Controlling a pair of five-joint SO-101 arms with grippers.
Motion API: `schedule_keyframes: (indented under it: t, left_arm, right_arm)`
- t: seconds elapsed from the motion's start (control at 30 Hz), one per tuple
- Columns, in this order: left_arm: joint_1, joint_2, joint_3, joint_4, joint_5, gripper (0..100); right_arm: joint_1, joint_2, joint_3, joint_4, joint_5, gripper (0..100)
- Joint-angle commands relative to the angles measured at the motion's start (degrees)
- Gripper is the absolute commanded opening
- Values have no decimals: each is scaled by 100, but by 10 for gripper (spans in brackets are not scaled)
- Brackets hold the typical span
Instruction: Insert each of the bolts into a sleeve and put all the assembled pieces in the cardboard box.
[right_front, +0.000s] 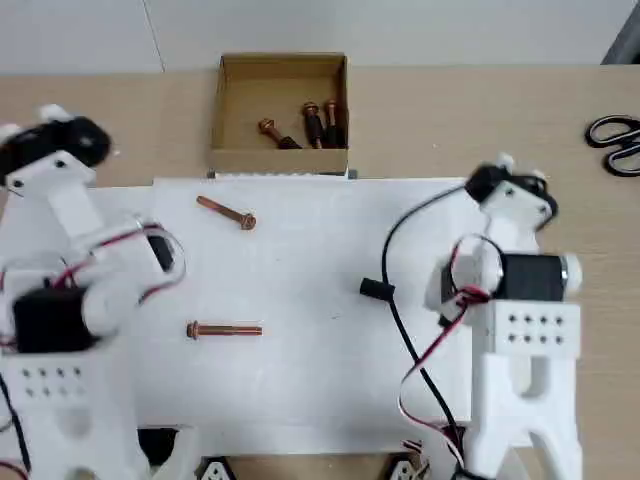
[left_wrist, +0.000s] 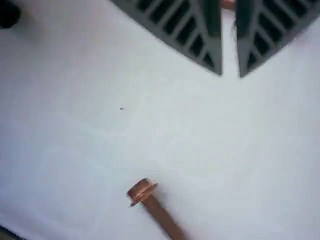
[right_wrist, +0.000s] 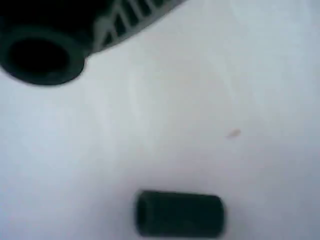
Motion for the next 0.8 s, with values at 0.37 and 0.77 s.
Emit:
schedule_keyframes:
  t: [0.37, 0.77]
  left_arm:
    - [-44, 334, 470, 413, 3191, 11]
    - [132, 387, 1596, 360, 3349, 14]
  right_arm:
    - [444, -1640, 1134, -356, 18, 2]
    - [453, -2009, 1143, -233, -299, 2]
